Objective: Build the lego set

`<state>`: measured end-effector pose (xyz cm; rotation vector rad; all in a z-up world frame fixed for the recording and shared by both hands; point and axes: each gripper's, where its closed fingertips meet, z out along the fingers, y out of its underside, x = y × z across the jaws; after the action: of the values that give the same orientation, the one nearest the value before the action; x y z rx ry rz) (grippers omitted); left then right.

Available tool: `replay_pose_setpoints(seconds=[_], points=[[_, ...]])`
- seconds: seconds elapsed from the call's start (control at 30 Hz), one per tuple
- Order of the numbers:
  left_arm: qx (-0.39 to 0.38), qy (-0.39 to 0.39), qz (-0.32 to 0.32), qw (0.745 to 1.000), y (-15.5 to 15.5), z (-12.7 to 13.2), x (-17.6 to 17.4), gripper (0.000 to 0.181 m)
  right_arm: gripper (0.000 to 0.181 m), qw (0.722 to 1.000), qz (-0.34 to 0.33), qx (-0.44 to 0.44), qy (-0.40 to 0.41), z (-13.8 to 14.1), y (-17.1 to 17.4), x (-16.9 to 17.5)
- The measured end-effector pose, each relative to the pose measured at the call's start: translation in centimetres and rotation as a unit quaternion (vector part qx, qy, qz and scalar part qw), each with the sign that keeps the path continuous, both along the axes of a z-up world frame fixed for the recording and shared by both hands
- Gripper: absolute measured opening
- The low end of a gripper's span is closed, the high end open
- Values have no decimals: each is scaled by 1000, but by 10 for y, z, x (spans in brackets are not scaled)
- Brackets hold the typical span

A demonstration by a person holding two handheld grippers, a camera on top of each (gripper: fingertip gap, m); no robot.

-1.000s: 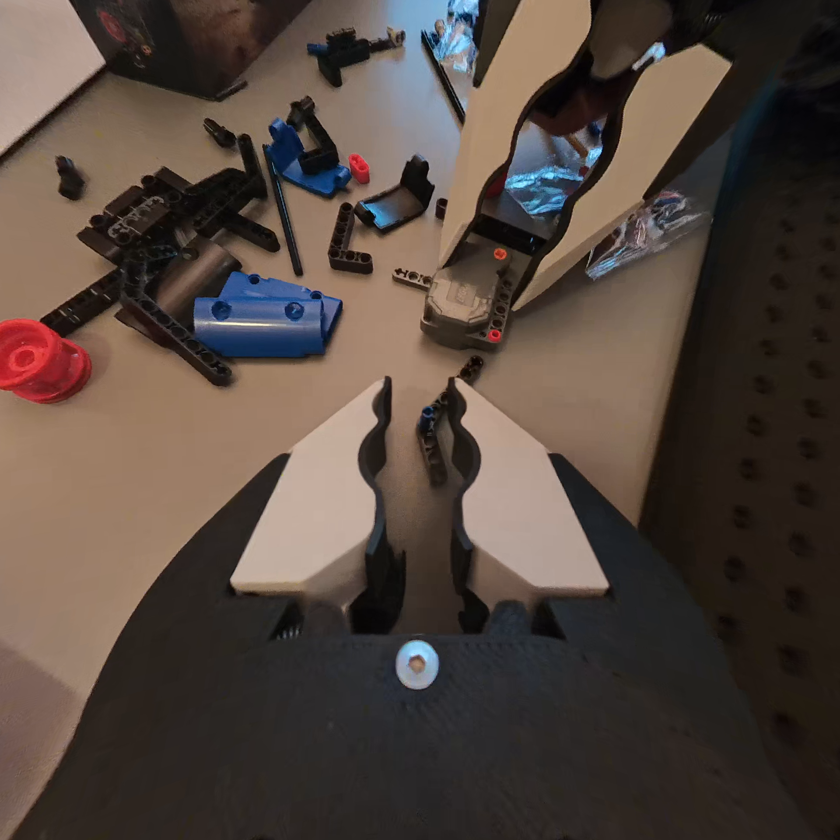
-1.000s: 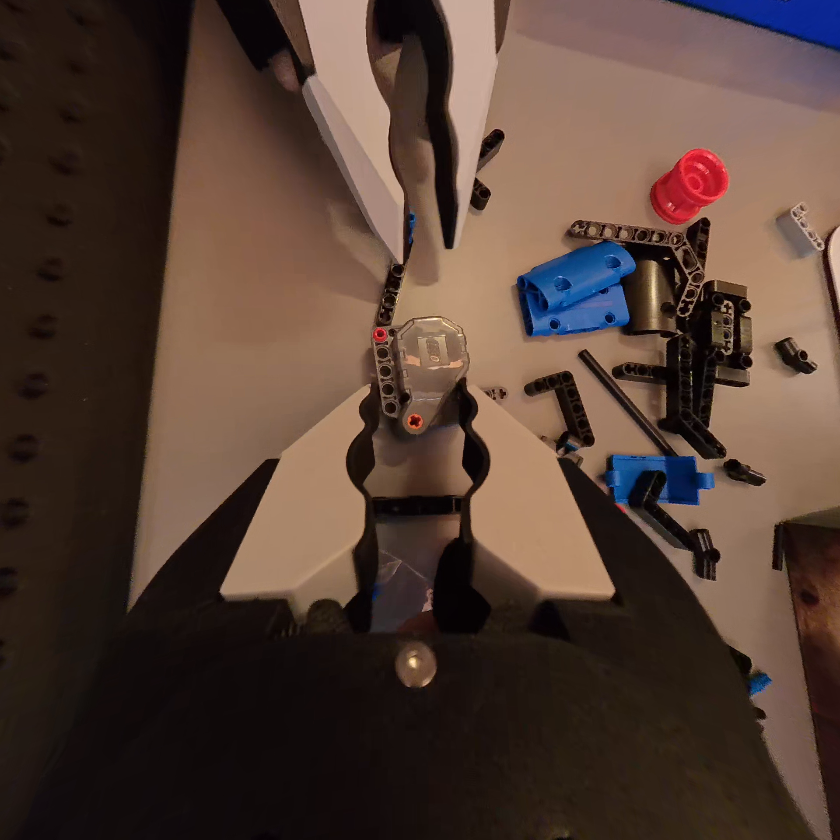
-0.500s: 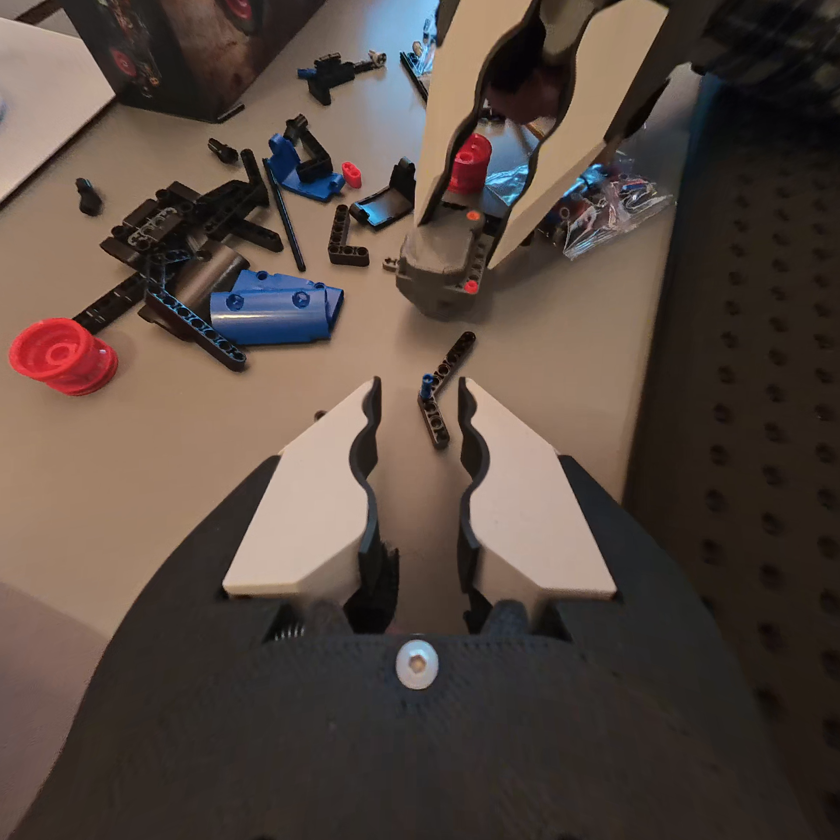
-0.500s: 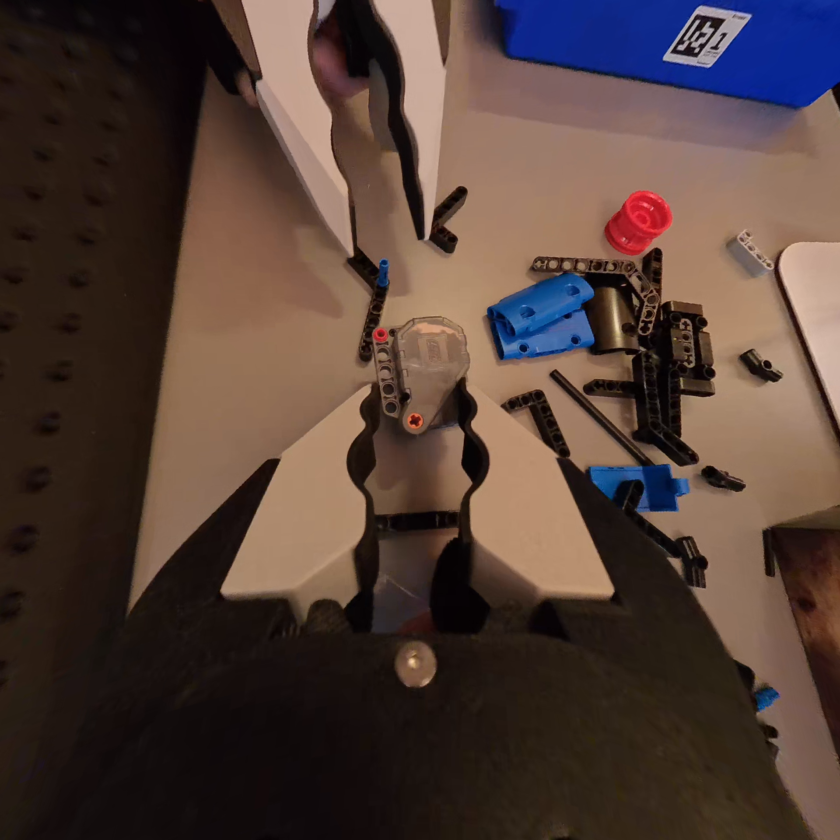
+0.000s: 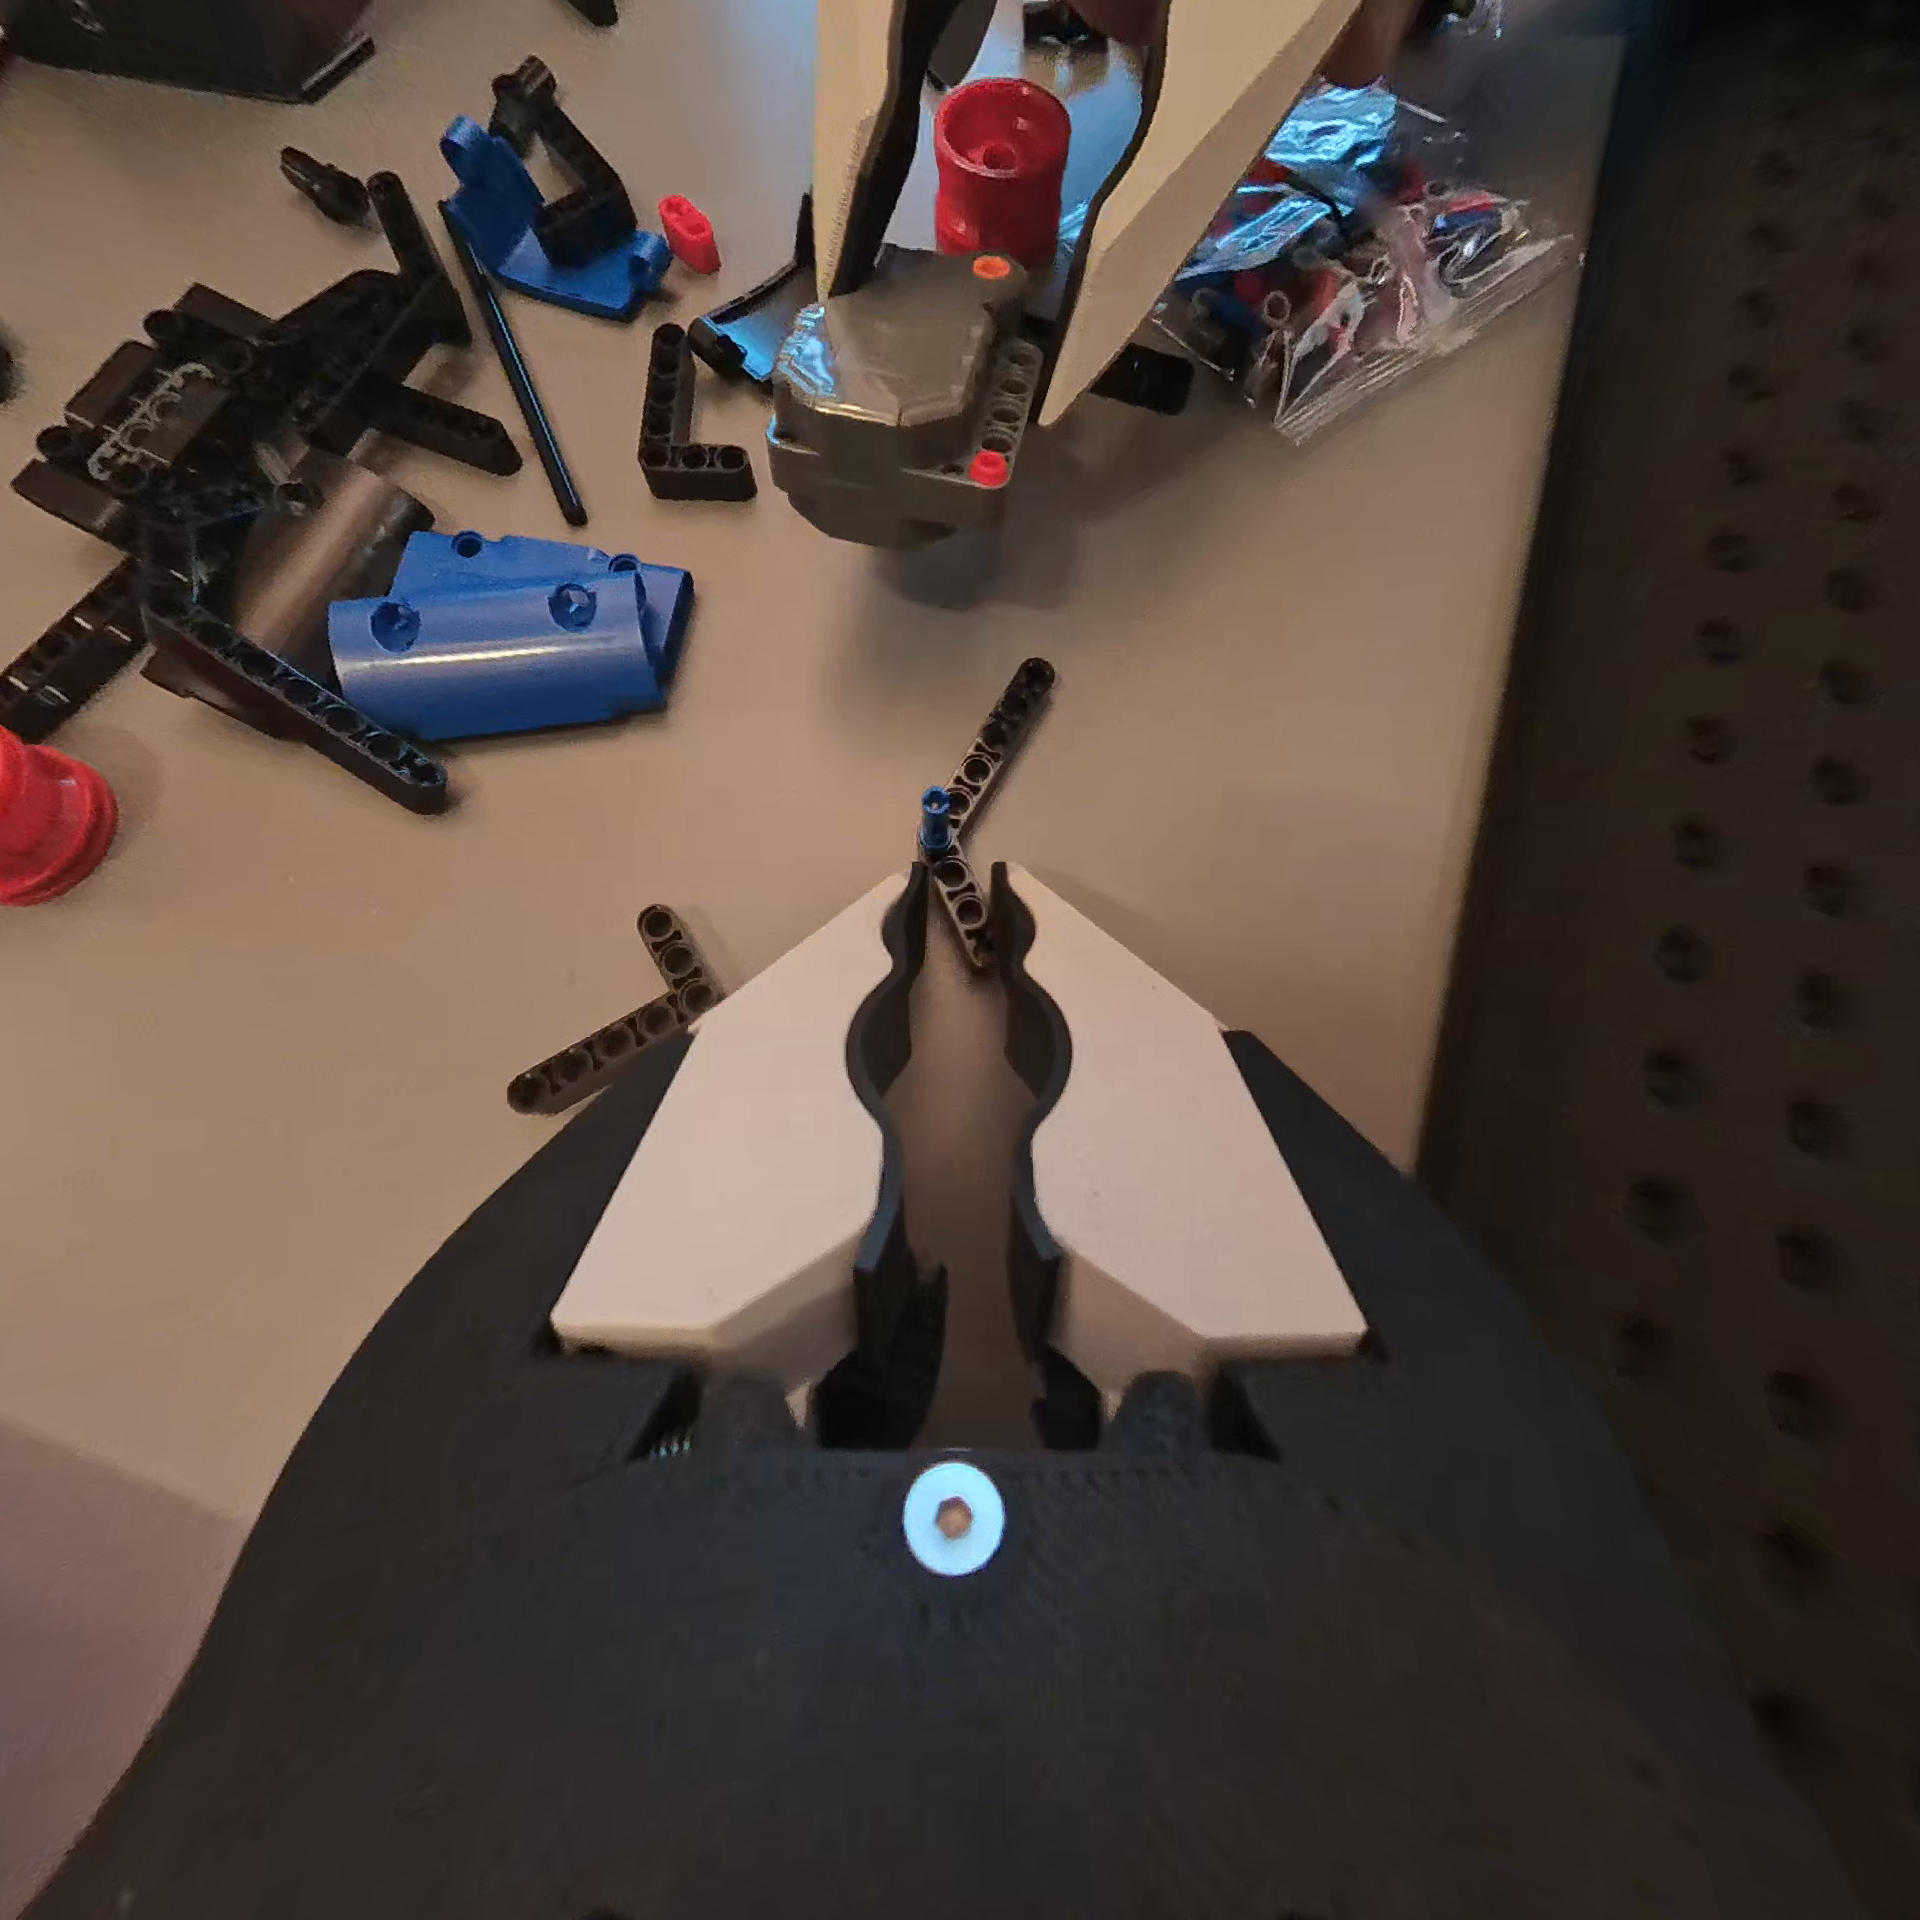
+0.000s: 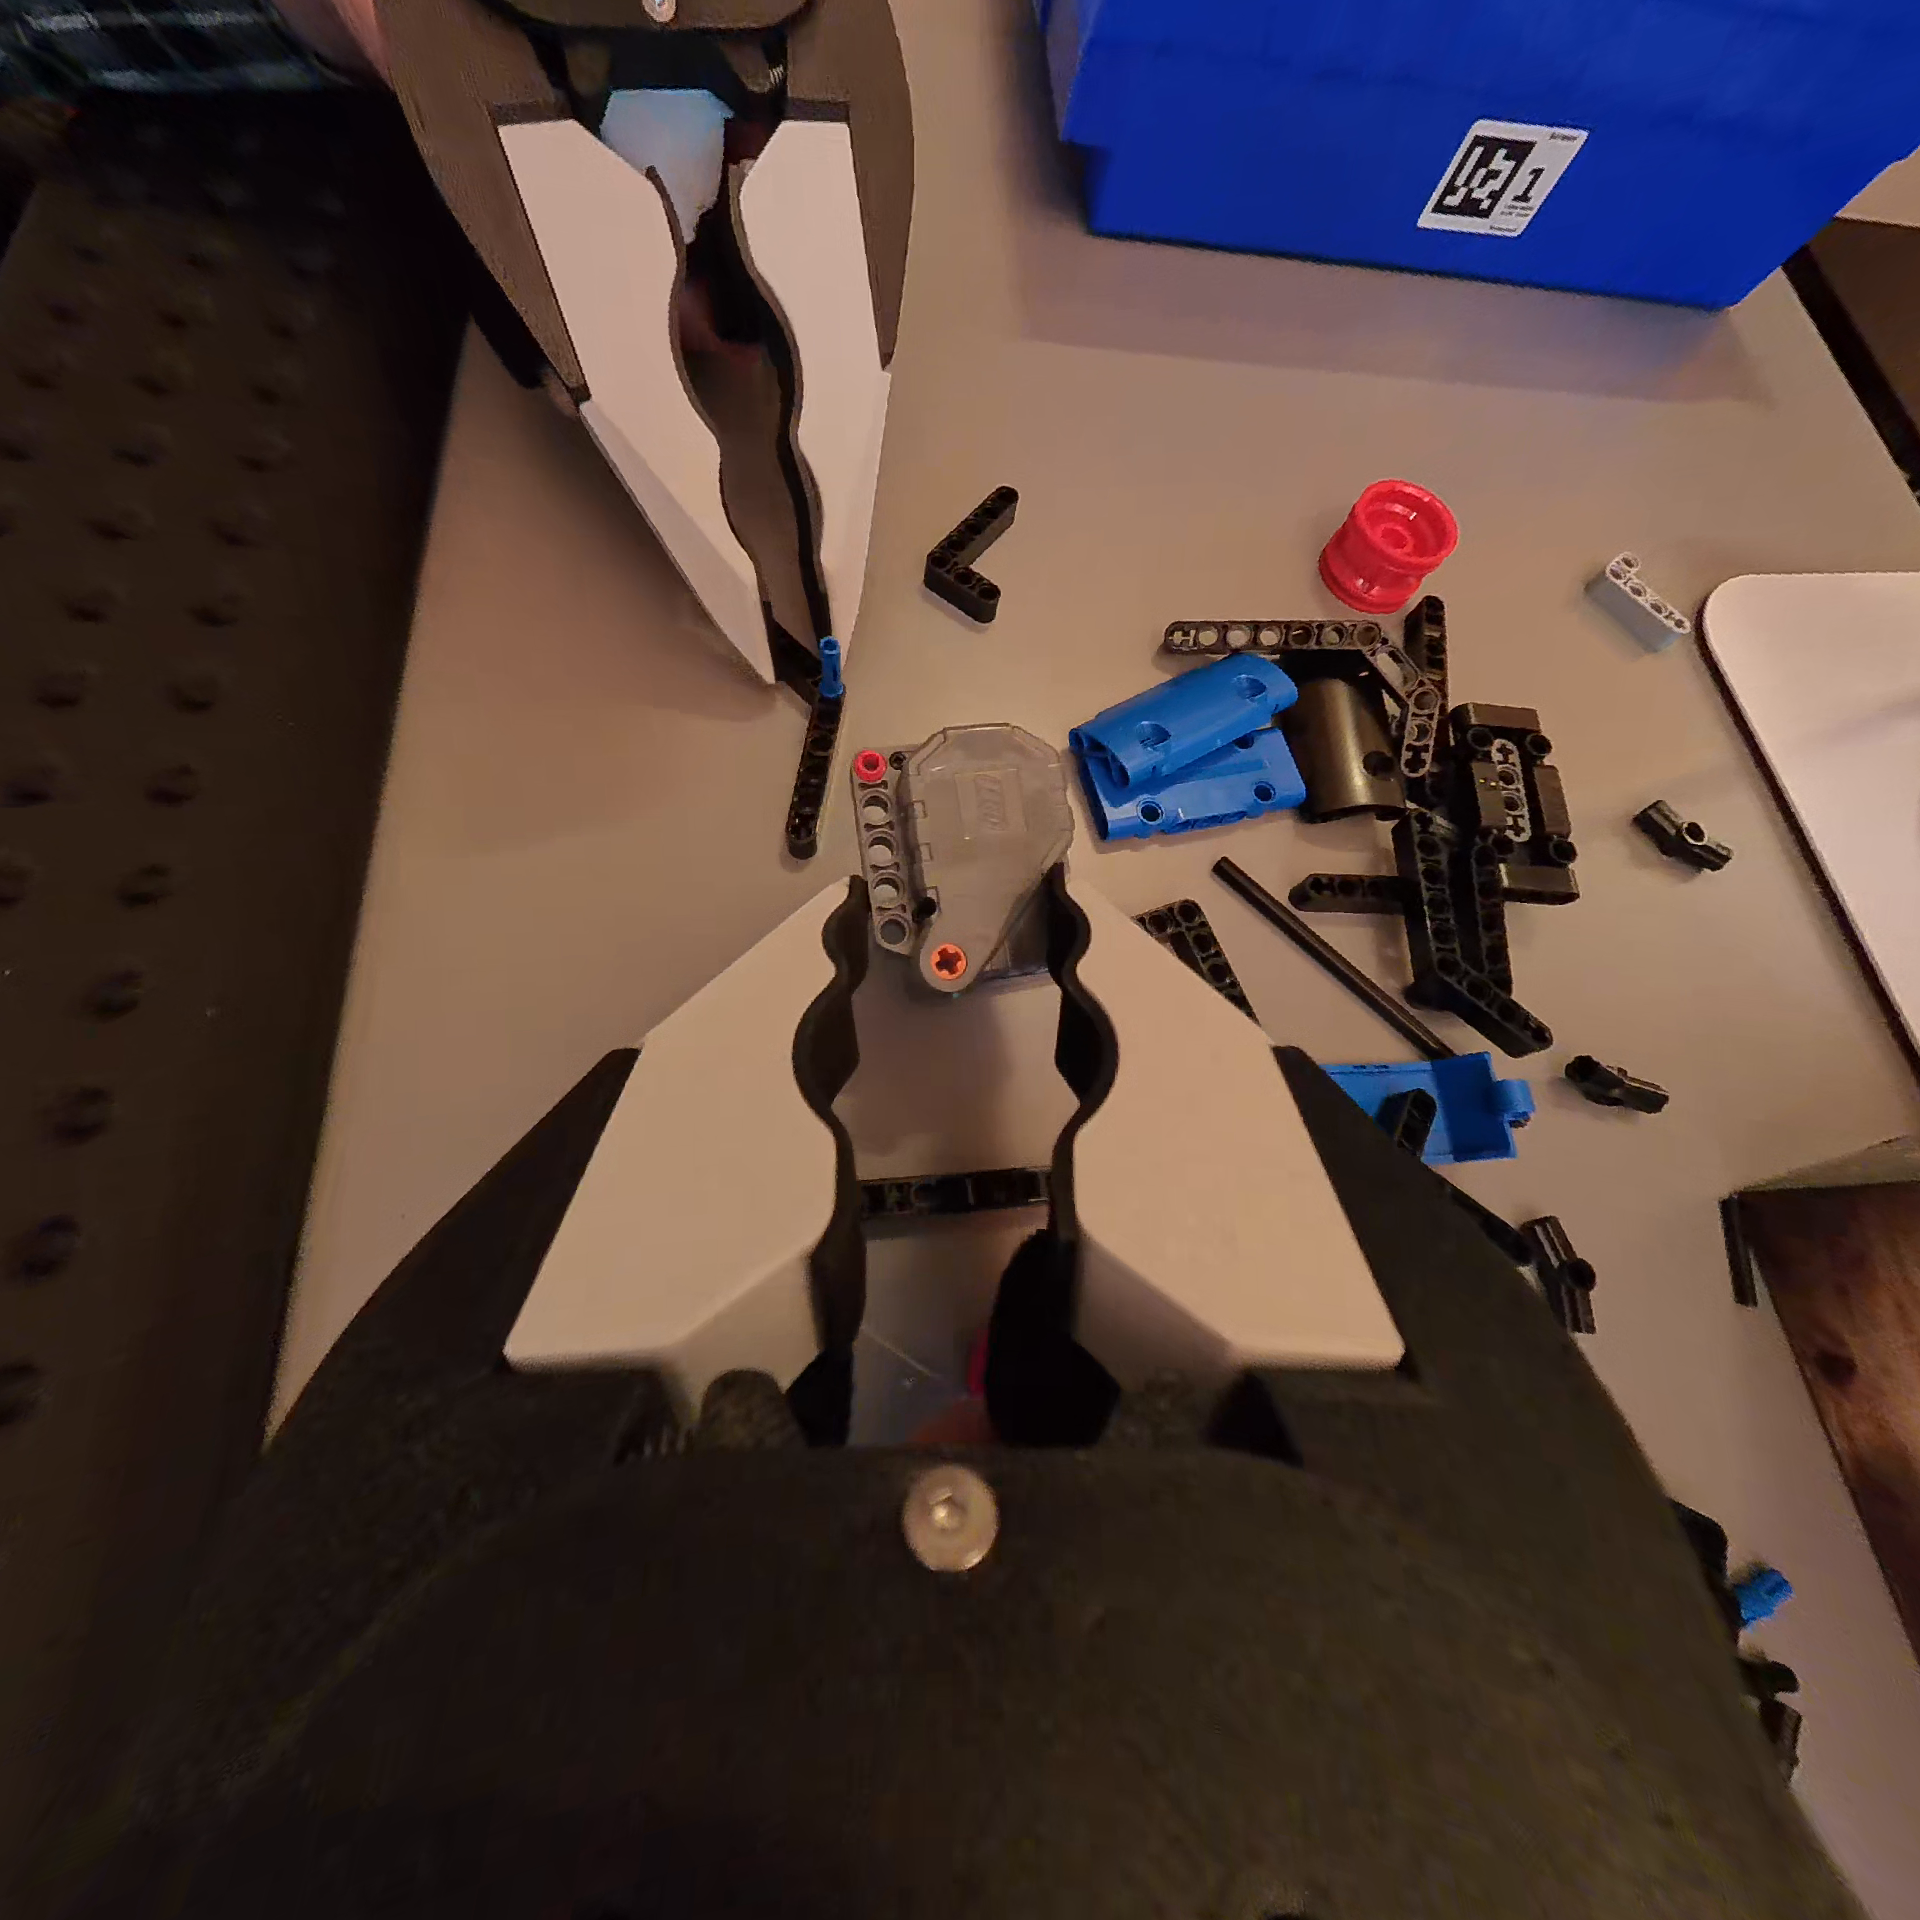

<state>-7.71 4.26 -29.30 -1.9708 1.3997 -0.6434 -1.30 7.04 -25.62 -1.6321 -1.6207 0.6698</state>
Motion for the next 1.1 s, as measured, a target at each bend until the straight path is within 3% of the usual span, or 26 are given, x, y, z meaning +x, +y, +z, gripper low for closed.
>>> replay_pose_setpoints(seconds=[0.3, 0.53, 1.1], points=[[-3, 2, 21, 1000, 1, -1, 5, 14, 33, 1000, -13, 1, 20, 8, 4, 2], [11, -7, 56, 998, 6, 9, -2, 28, 33, 999, -21, 1, 26, 8, 8, 6], [-1, 18, 68, 997, -11, 4, -17, 24, 33, 998, -44, 15, 40, 15, 12, 3]])
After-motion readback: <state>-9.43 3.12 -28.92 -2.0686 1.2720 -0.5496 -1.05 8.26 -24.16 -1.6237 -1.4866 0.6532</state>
